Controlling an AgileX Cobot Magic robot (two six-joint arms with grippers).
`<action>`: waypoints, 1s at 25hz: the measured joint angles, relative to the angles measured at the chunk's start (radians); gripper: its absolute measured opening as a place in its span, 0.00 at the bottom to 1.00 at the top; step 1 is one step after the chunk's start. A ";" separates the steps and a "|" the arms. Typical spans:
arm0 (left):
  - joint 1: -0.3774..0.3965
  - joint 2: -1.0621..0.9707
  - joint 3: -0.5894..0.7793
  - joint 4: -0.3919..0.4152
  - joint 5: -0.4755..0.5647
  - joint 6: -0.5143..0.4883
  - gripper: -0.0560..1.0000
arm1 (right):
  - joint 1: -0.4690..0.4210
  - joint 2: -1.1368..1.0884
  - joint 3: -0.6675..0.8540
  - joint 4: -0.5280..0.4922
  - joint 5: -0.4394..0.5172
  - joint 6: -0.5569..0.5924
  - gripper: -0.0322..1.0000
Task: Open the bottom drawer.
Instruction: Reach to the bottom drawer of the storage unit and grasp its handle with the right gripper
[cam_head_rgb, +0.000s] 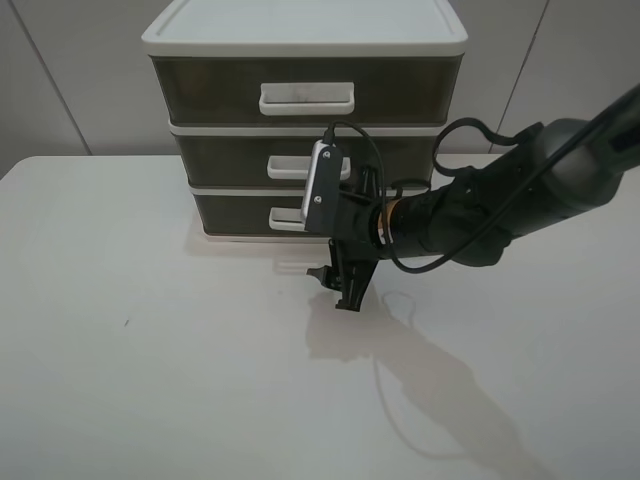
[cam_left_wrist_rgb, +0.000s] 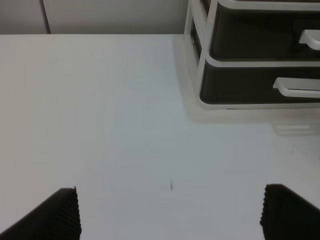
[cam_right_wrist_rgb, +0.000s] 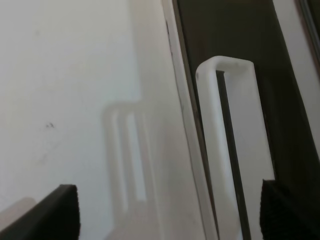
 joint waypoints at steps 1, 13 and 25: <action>0.000 0.000 0.000 0.000 0.000 0.000 0.76 | -0.002 0.000 0.000 -0.007 -0.006 0.000 0.73; 0.000 0.000 0.000 0.000 0.000 0.000 0.76 | -0.004 0.056 -0.035 -0.014 -0.008 0.000 0.73; 0.000 0.000 0.000 0.000 0.000 0.000 0.76 | -0.006 0.087 -0.044 -0.017 -0.026 -0.003 0.73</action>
